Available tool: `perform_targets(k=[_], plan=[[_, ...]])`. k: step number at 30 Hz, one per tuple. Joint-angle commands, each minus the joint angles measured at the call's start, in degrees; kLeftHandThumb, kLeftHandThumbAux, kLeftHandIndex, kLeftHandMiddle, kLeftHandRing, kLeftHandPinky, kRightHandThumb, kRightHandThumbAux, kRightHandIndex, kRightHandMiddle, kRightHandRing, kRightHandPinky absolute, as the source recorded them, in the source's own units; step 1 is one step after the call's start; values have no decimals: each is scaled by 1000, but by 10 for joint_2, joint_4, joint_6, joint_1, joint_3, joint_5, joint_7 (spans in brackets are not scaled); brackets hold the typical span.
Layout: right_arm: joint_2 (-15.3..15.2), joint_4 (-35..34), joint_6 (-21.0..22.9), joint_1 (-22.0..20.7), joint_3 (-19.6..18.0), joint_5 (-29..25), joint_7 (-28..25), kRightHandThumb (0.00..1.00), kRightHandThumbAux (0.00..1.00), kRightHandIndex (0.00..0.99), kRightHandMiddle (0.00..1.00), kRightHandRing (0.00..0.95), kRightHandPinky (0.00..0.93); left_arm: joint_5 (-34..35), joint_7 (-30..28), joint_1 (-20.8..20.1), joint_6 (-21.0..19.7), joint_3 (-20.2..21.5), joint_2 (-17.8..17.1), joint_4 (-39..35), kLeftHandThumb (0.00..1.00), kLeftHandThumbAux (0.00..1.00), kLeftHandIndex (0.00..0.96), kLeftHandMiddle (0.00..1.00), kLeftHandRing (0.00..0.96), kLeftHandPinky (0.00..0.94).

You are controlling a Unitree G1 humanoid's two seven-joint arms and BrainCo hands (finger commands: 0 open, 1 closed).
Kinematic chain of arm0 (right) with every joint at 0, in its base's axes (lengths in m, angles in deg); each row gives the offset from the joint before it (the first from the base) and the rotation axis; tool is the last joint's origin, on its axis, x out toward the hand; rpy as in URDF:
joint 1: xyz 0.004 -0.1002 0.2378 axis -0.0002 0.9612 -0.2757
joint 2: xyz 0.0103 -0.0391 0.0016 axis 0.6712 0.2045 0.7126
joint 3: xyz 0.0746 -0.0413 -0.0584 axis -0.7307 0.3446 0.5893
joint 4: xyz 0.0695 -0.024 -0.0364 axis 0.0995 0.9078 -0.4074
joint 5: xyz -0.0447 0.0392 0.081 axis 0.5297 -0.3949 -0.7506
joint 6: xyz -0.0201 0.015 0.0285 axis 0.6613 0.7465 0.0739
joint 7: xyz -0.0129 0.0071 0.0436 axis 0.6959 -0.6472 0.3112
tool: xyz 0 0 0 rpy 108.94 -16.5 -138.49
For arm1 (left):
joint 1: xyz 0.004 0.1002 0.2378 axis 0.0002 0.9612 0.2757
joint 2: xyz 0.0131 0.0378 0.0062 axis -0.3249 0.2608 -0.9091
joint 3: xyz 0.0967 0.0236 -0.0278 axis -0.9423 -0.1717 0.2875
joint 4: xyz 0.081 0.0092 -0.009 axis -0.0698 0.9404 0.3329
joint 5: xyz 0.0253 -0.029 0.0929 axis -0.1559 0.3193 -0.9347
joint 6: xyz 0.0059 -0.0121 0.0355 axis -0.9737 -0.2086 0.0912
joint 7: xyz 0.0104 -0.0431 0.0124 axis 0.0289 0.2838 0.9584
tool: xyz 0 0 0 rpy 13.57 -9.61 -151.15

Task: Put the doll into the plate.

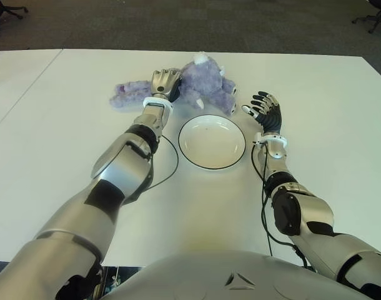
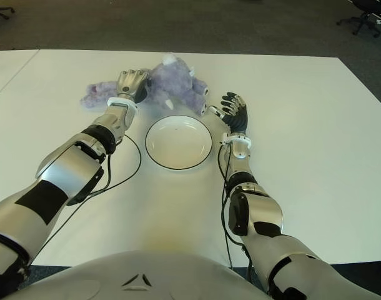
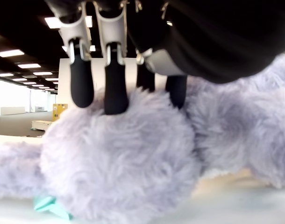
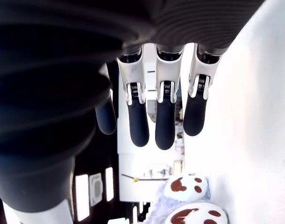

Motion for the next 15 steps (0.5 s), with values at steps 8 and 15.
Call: perform_targets(k=[8, 15], plan=[[44, 90, 88, 158, -15, -23, -3, 0, 852, 239, 300, 304, 293, -22, -23, 46, 9, -29, -10, 10, 851, 665, 406, 585, 709, 721], [46, 90, 87, 157, -20, -28, -3, 0, 858, 245, 301, 306, 317, -28, -20, 61, 21, -41, -23, 5, 848, 665, 411, 581, 740, 745]])
